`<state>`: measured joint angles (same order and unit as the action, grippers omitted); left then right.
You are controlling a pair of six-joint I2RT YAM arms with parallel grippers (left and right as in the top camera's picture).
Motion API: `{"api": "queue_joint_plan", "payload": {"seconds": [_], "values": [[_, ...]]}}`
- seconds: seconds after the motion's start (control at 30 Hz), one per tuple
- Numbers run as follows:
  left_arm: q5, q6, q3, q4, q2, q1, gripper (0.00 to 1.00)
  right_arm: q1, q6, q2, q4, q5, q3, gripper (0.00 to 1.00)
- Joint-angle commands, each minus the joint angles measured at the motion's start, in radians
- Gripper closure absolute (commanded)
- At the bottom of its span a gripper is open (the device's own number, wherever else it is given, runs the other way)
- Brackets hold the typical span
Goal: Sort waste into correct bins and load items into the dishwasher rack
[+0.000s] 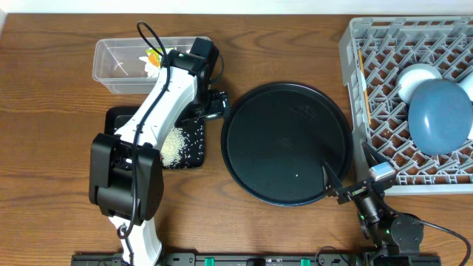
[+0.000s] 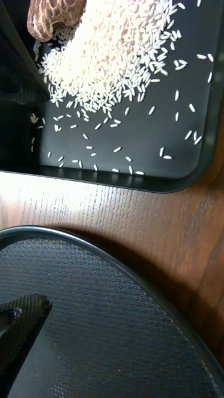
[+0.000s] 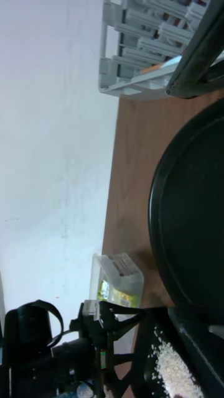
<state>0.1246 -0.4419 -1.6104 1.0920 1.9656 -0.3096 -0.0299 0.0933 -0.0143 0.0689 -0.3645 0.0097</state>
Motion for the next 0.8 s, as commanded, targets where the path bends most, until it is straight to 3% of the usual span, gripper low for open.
{"api": "queue_joint_plan", "payload": {"seconds": [0.0, 0.23, 0.77], "values": [[-0.006, -0.001, 0.003, 0.002, -0.016, 0.0, 0.02, 0.024, -0.07, 0.01, 0.006, -0.002, -0.004, 0.01], [-0.006, -0.001, 0.003, 0.002, -0.016, 0.0, 0.02, 0.023, -0.102, 0.01, -0.113, -0.002, -0.004, 0.01], [-0.006, -0.001, 0.003, 0.002, -0.016, 0.0, 0.02, 0.023, -0.102, 0.009, -0.114, -0.006, -0.004, 0.01]]}}
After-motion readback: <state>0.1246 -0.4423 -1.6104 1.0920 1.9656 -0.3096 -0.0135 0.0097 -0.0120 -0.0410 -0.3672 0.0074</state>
